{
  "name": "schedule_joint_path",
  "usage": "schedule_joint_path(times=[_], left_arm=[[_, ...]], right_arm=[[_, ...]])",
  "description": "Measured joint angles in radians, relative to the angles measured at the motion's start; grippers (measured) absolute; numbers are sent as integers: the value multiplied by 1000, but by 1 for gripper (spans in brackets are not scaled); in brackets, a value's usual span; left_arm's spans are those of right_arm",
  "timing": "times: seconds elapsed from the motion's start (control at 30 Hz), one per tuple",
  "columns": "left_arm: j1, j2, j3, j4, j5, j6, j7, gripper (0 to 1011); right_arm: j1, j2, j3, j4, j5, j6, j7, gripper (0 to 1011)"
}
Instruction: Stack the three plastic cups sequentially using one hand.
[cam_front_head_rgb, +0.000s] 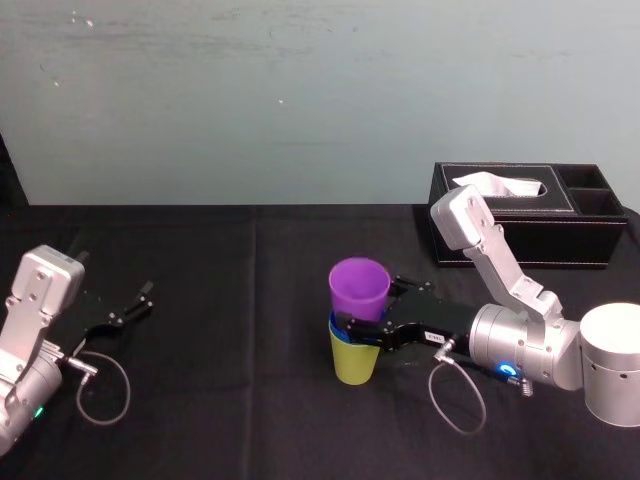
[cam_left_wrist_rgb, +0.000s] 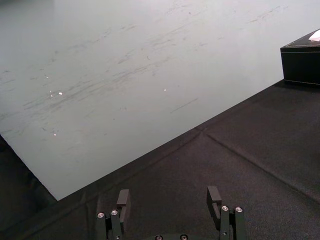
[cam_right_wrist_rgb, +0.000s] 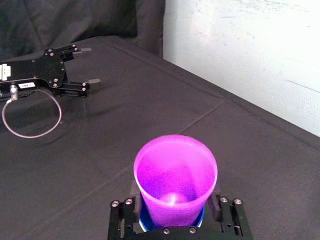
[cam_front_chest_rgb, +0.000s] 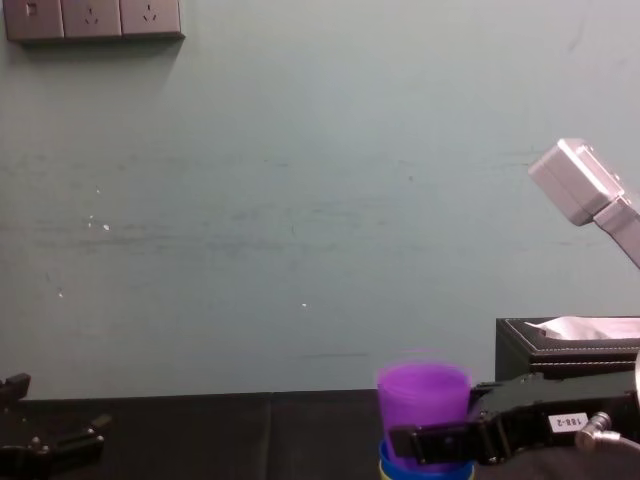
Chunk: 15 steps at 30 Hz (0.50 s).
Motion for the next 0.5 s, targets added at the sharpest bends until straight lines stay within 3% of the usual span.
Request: schedule_joint_path(times=[0.27, 0.5], left_arm=[[0, 0, 0, 0, 0, 0, 0, 1000], [0, 0, 0, 0, 0, 0, 0, 1000]], right_arm=[[0, 1, 0, -1, 1, 1, -1, 991], [0, 1, 0, -1, 2, 2, -1, 1003]])
